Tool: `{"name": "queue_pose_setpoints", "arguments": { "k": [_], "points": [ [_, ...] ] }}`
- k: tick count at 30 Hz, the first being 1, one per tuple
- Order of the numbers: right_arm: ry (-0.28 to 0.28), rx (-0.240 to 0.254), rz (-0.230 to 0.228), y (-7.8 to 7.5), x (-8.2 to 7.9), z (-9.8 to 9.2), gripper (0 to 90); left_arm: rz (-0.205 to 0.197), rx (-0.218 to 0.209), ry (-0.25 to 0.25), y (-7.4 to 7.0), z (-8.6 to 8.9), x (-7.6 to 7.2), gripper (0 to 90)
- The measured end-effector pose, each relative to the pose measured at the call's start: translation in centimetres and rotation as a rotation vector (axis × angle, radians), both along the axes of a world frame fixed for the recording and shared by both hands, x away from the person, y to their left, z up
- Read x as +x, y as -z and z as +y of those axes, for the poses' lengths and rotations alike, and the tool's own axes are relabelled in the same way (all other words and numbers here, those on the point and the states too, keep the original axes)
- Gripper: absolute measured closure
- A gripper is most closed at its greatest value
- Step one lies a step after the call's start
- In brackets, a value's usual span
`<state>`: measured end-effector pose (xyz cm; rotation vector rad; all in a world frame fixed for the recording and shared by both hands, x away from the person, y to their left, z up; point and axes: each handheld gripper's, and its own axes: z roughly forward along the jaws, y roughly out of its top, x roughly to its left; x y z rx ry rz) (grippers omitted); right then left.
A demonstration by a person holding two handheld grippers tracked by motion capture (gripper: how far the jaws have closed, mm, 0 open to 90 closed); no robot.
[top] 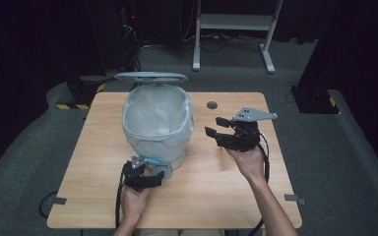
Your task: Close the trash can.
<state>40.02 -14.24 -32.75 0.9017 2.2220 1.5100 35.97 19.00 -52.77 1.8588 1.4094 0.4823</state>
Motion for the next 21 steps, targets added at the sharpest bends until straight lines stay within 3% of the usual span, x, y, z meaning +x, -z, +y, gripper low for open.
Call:
{"name": "queue_pose_setpoints", "arguments": {
  "k": [16,21],
  "points": [
    [0.126,0.017,0.1,6.2,0.5,-3.8,40.1,0.0,-0.002,0.0,0.0,0.0,0.0,3.7],
    [0.165,-0.011,0.139,8.5,1.0,-4.1,37.1,0.0,-0.003,0.0,0.0,0.0,0.0,3.7]
  ]
}}
